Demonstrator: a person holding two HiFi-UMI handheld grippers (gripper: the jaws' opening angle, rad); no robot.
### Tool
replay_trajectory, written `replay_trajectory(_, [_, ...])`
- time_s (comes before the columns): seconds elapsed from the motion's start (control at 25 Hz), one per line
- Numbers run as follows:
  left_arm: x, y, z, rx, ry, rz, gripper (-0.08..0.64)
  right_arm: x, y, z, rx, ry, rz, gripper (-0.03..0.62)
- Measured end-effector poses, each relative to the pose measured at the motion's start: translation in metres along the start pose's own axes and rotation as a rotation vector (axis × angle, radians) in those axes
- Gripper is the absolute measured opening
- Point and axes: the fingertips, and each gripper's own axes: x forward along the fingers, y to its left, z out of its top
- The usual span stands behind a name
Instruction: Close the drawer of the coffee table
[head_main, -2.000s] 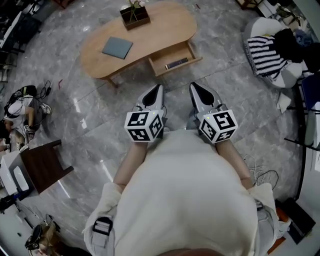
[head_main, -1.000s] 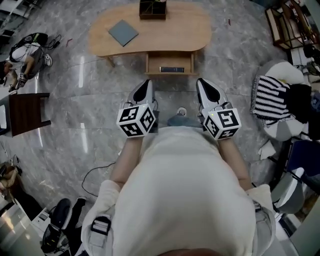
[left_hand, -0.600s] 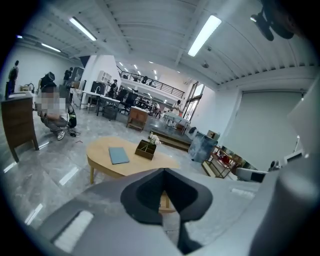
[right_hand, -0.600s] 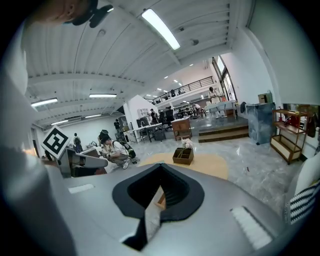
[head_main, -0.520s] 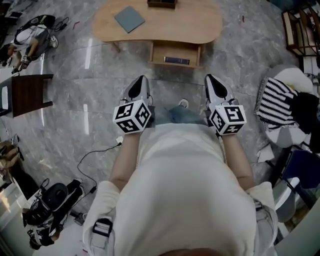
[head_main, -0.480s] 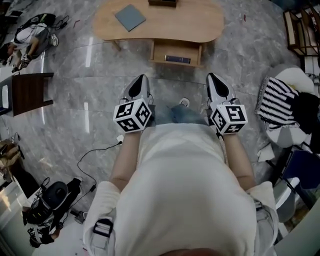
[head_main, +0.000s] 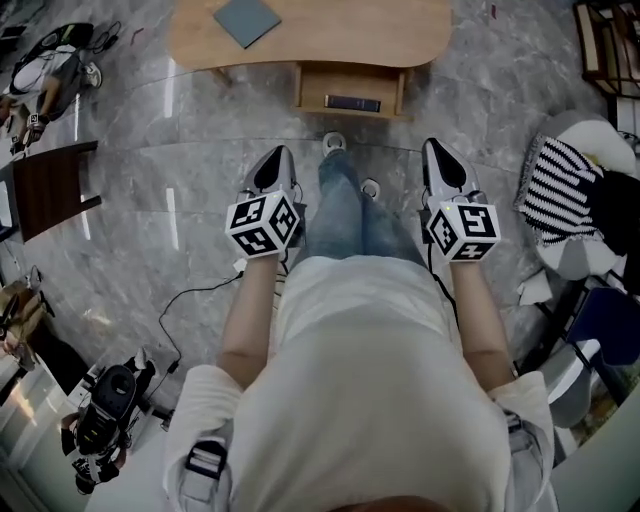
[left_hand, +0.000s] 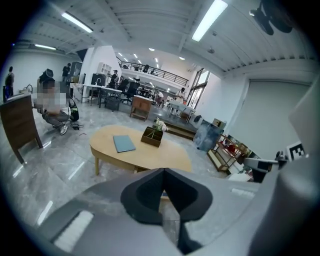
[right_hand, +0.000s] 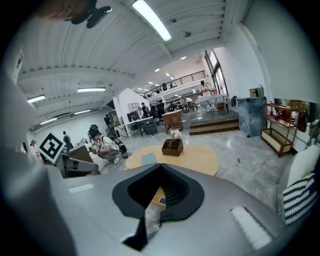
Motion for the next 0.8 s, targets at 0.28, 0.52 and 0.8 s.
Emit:
replay_trajectory(0.28, [0.051,0.024,-0.011,0.018,0.041,0.028,-0.003,0.027,-0.025,-0.030,0.011,0.044,-0.024,0.000])
replay_trajectory(0.52, [0.101,0.048,-0.042,0.012,0.107,0.031,-0.003,0.063,-0.060,-0.073,0.072,0.085,-0.046,0.000])
replay_trajectory(0.8, [0.154,0.083,-0.084,0.022,0.190,0.049,-0.003,0.110,-0.091,-0.126,0.071,0.159,-0.084,0.000])
